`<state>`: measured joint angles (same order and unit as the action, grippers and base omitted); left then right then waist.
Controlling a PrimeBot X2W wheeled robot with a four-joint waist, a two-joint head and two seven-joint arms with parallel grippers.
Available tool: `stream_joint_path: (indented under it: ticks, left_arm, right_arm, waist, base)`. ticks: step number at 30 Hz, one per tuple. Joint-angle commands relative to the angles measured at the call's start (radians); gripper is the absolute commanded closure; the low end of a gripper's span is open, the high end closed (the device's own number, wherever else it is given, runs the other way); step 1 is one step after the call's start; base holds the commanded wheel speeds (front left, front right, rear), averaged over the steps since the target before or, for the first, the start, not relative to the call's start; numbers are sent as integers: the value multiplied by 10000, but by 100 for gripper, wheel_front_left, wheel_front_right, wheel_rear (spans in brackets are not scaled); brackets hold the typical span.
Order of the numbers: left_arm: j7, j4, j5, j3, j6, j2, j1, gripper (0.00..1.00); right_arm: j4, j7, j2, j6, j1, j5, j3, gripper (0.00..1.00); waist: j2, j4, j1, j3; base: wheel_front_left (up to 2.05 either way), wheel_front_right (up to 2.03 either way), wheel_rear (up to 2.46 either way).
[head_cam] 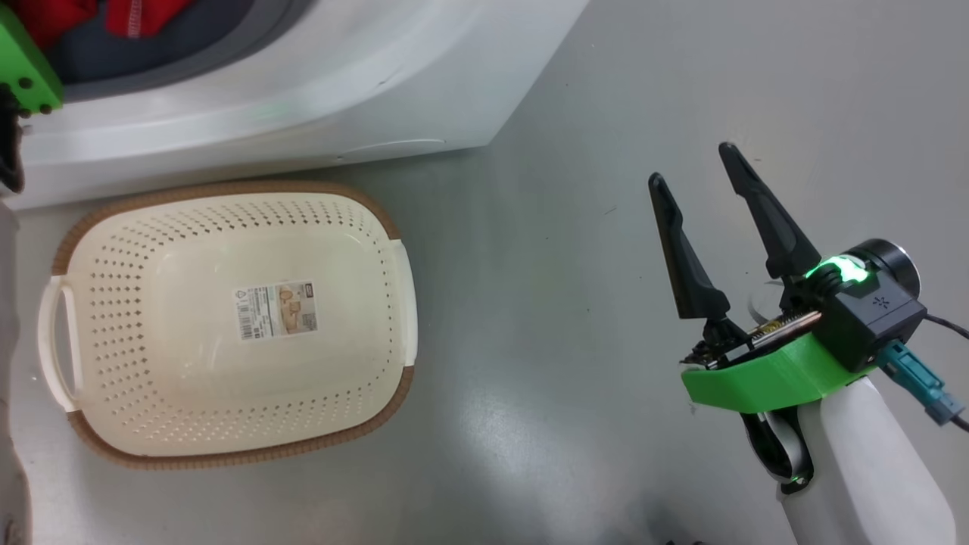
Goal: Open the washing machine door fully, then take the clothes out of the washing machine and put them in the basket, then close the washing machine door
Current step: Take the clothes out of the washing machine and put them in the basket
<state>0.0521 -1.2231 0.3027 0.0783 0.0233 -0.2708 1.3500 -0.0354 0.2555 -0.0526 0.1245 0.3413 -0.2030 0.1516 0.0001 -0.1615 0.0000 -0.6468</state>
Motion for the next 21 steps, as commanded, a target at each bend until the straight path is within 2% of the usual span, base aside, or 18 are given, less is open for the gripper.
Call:
stream_joint_path:
  ticks: [1,5,6,7,11,21]
  left_arm:
    - [174,24,-368,224,201,-689,96,0]
    - [212,-47,-648,532,273,-839,185,0]
    - [288,-89,-707,624,204,-863,193,83]
    - [350,-124,-726,679,125,-877,202,100]
    - [110,-124,-814,856,52,-913,233,100]
    - [-1540,145,-998,1285,-90,-816,-104,100]
  right_arm:
    - [199,63,24,62,116,-151,272,0]
    - [190,63,24,62,149,-190,260,0]
    - [187,63,24,62,159,-202,255,0]
    - [187,63,24,62,167,-216,249,0]
    - [189,63,24,62,196,-251,228,0]
    - [124,63,24,62,178,-272,61,0]
  waist:
    - [-1,-55,0,-95]
    - [-1,-75,0,-177]
    - [-1,-79,0,-196]
    - [-1,-81,0,-212]
    - [-1,-61,0,-245]
    - [-1,169,0,-125]
  base:
    - [0,0,0]
    - [0,0,0]
    - [0,0,0]
    - [0,0,0]
    - [0,0,0]
    - [0,0,0]
